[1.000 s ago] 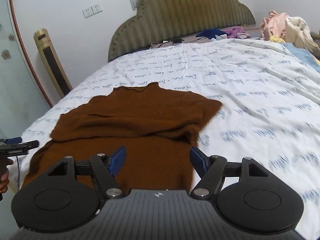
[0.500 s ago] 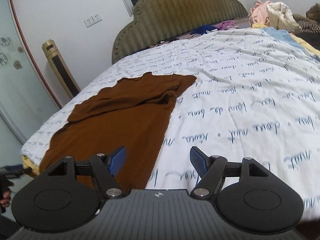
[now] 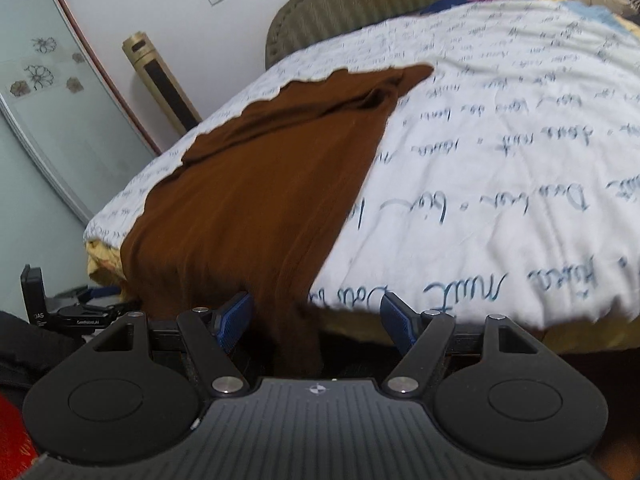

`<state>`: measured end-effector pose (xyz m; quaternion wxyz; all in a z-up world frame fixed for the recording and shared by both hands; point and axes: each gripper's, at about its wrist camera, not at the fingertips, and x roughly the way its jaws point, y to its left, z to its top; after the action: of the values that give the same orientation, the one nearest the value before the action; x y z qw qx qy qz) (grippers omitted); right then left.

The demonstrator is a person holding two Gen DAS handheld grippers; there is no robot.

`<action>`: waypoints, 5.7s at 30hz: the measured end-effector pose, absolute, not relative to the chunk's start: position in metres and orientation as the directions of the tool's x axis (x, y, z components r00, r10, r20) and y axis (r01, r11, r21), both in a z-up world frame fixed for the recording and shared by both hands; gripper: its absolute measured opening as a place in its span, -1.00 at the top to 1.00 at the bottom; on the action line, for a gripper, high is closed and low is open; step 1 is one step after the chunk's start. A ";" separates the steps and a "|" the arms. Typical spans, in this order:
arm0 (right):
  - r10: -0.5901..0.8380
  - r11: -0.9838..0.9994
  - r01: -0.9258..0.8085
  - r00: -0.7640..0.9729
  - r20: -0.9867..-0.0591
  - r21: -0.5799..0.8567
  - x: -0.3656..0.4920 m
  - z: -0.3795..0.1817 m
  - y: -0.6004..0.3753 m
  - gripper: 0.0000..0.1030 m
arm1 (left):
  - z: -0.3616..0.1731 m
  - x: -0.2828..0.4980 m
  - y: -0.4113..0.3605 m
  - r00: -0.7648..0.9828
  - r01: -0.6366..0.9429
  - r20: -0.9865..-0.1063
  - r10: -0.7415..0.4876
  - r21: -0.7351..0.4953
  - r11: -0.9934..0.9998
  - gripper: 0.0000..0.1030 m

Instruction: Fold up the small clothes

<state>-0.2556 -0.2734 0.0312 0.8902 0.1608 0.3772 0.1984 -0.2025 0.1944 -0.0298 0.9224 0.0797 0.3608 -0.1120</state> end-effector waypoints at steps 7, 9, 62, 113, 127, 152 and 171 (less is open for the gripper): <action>0.501 0.859 -0.247 0.587 -0.636 0.449 -0.257 0.017 -0.266 -0.37 | -0.036 -0.197 0.176 0.685 0.328 -0.685 -0.246 -0.011 0.945 -0.98; 0.507 0.856 -0.249 0.578 -0.640 0.453 -0.258 0.014 -0.265 -0.37 | -0.038 -0.194 0.171 0.680 0.336 -0.684 -0.264 -0.029 0.941 -0.98; 0.650 0.758 -0.367 0.485 -0.585 0.539 -0.223 0.001 -0.234 0.75 | -0.024 -0.195 0.185 0.650 0.365 -0.648 -0.398 -0.193 0.911 0.79; 0.488 0.634 0.044 0.752 -0.444 0.772 0.014 0.015 -0.284 0.75 | 0.059 0.050 0.166 0.735 0.165 -0.621 -0.274 -0.229 0.959 0.79; 0.597 0.586 0.000 0.675 -0.432 0.810 -0.001 0.020 -0.285 0.25 | 0.055 0.050 0.181 0.676 0.202 -0.656 -0.336 -0.274 0.940 0.78; 0.595 0.659 -0.033 0.635 -0.493 0.751 -0.013 0.013 -0.270 0.21 | 0.040 0.019 0.169 0.666 0.192 -0.674 -0.320 -0.259 0.947 0.76; 0.573 0.657 -0.088 0.703 -0.420 0.749 0.002 0.044 -0.276 0.63 | 0.054 0.039 0.150 0.718 0.138 -0.671 -0.185 -0.123 0.983 0.77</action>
<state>0.0015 -0.2756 0.0436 0.8475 0.3653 0.3320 0.1952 0.0387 0.1498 0.0544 0.9263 -0.0319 0.3652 -0.0872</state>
